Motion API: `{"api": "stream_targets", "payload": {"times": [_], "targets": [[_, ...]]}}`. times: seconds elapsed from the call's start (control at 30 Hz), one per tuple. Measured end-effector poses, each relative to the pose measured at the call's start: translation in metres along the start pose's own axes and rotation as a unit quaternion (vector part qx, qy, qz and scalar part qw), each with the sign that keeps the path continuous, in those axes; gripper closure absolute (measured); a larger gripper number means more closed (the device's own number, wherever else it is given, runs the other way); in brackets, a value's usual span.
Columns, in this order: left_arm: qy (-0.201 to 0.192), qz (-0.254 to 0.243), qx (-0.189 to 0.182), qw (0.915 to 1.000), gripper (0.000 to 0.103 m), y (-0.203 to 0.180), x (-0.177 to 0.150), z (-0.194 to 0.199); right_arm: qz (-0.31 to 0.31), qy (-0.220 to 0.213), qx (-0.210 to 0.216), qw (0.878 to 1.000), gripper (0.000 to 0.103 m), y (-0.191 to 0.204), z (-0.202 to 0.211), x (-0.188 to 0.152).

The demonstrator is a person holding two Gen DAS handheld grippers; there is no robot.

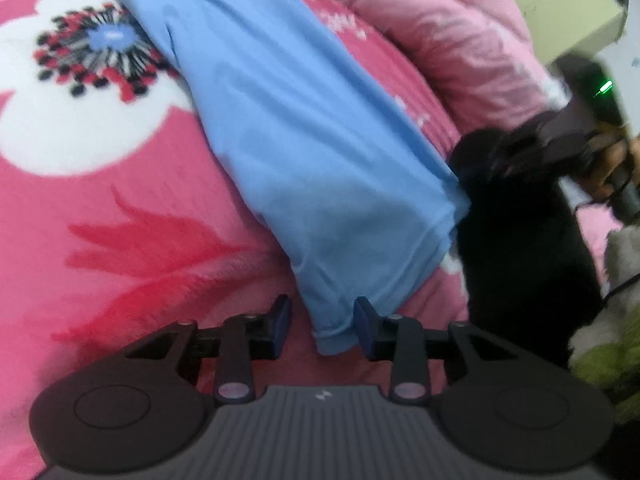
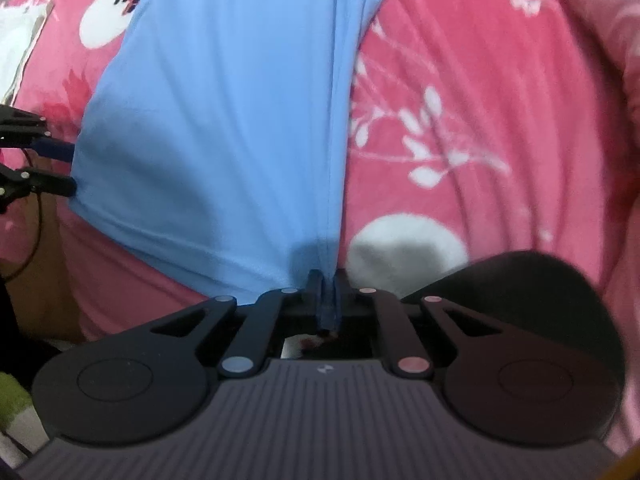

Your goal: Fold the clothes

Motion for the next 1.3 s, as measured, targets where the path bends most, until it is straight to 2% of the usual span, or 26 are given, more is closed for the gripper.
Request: {"api": "stream_targets", "payload": {"times": [0.03,0.1,0.2,0.33,0.47,0.53,0.63,0.8,0.97,1.1,1.17,1.3], "targets": [[0.003,0.001,0.002,1.0000,0.072,-0.001,0.000,-0.002,0.004,-0.011,-0.010,1.000,0.096,0.001,0.005,0.002],[0.009,0.004,0.003,0.9999,0.095,-0.002,0.000,-0.006,0.003,-0.031,-0.020,0.999,0.094,0.000,0.015,0.005],[0.025,0.009,-0.008,0.9996,0.099,-0.006,-0.001,-0.008,-0.014,-0.034,-0.017,0.999,0.094,-0.005,0.015,0.006],[0.055,-0.021,-0.012,0.9982,0.099,-0.018,-0.001,0.002,-0.022,-0.029,-0.006,0.999,0.094,-0.007,0.017,0.000],[0.095,-0.046,0.012,0.9943,0.099,-0.014,-0.009,0.002,-0.018,-0.034,0.008,0.999,0.094,-0.005,0.023,-0.002],[0.099,-0.048,0.014,0.9938,0.099,-0.011,-0.011,0.002,-0.018,-0.034,0.019,0.999,0.094,-0.002,0.022,-0.002],[0.096,-0.043,0.012,0.9944,0.099,-0.010,-0.012,0.001,-0.034,-0.018,0.040,0.998,0.094,-0.001,0.012,0.000],[0.083,-0.039,0.008,0.9957,0.098,-0.010,-0.012,0.003,-0.075,0.019,0.051,0.996,0.092,-0.009,-0.011,0.007],[0.071,-0.030,0.005,0.9970,0.098,-0.006,-0.012,0.008,-0.066,0.049,0.081,0.993,0.091,-0.003,-0.027,0.006],[0.059,-0.028,-0.006,0.9978,0.099,-0.006,-0.012,0.014,-0.073,0.041,0.107,0.991,0.100,-0.003,-0.019,0.002],[0.052,-0.025,-0.013,0.9983,0.099,-0.005,-0.010,0.018,-0.092,0.036,0.131,0.987,0.101,-0.007,-0.009,0.000],[0.050,-0.018,-0.012,0.9985,0.099,0.001,-0.011,0.026,-0.144,0.038,0.207,0.967,0.101,-0.014,0.014,-0.004]]}}
Point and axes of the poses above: each gripper's, at about its wrist camera, not at the fingertips, and z roughly against the way its jaws point, y to its left, x to its top, the point moved 6 cm from there along -z, roughly the way its jaws point, and after that the axes turned 11 degrees about -x, right-handed, at the moved point
